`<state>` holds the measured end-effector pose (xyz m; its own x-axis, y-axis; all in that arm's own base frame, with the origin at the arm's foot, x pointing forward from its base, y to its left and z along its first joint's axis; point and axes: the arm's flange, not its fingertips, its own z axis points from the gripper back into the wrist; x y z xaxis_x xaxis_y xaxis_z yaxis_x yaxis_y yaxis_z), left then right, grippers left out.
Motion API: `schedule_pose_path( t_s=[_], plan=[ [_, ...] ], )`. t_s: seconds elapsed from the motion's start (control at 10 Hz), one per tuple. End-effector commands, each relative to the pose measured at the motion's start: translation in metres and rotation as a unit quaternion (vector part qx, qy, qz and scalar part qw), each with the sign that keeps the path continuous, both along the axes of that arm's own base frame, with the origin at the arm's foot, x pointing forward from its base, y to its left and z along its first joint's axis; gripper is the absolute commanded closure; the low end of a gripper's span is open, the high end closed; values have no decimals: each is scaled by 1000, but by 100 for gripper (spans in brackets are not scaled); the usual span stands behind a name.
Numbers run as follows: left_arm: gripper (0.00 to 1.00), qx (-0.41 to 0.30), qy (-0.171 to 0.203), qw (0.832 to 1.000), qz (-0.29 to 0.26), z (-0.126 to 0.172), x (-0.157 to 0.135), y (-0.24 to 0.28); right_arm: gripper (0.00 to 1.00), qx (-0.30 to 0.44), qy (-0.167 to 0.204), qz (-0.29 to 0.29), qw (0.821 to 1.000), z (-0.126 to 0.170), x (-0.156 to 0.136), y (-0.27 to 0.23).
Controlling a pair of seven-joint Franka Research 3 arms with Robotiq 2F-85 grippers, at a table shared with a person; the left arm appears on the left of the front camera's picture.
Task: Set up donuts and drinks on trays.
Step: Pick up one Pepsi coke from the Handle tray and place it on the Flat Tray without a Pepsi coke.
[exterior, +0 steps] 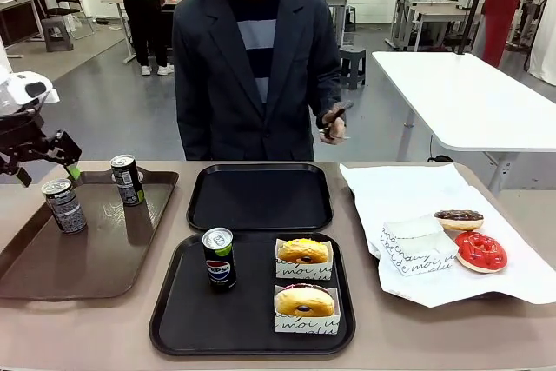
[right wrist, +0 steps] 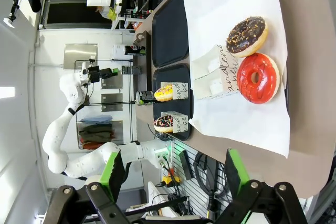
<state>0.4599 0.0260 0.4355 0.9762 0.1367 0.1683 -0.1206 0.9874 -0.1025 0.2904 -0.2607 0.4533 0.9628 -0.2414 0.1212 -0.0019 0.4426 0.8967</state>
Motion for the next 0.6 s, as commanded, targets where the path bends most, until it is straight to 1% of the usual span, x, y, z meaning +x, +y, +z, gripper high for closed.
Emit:
schedule_pose_path(
  t_s=[0.0, 0.3, 0.5],
  plan=[
    [0, 31, 22, 999, 10, 0, 12, -3, 0, 5, -10, 2, 1000, 0, 0, -1],
    [0, 47, 24, 998, 17, -13, 17, -6, 0, 5, -10, 2, 1000, 0, 0, -1],
    [0, 45, 21, 999, 14, -24, 17, -6, 0, 5, -10, 2, 1000, 0, 0, -1]
  ],
)
